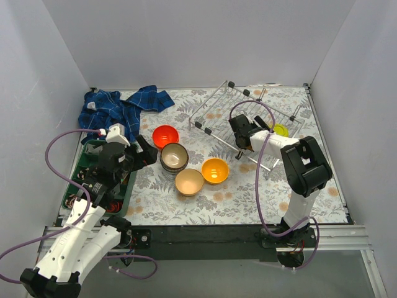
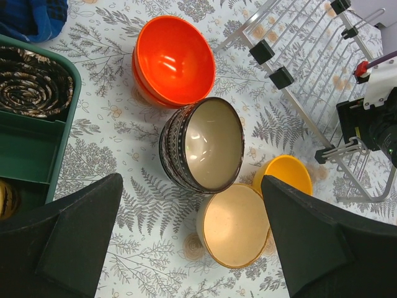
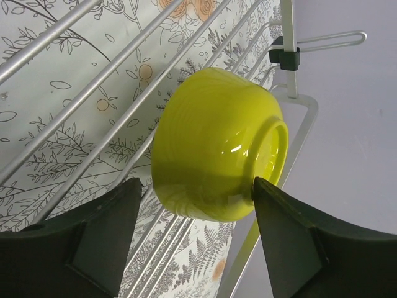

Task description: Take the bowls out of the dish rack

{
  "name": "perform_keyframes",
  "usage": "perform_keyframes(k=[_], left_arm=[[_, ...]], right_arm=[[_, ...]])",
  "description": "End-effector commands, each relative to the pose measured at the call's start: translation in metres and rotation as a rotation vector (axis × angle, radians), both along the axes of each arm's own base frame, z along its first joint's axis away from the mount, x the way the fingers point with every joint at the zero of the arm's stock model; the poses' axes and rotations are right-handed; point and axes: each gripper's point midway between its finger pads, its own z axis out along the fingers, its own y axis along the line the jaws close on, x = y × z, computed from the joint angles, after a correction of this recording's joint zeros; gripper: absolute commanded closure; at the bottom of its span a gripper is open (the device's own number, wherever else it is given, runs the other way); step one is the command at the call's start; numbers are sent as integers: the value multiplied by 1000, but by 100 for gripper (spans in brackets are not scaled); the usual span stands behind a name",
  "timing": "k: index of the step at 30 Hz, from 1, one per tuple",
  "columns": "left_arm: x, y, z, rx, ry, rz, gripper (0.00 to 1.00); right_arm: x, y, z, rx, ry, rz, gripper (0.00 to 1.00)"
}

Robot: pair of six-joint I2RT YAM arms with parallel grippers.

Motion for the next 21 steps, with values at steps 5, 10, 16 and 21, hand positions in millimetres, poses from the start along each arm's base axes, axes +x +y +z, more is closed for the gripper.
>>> perform_keyframes(k=[5, 10, 16, 21], left_arm=[[0, 7, 7, 11, -18, 24, 5], [-1, 6, 7, 10, -19, 19, 5], [-2, 6, 11, 7, -29, 14, 5], [-2, 2, 11, 1, -33, -3, 5]], right_arm=[[-1, 0, 4, 21, -51, -13, 38], [1, 5, 19, 34, -84, 1, 57], [4, 14, 49, 82, -152, 27, 71], [1, 18, 65, 129, -180, 42, 75]])
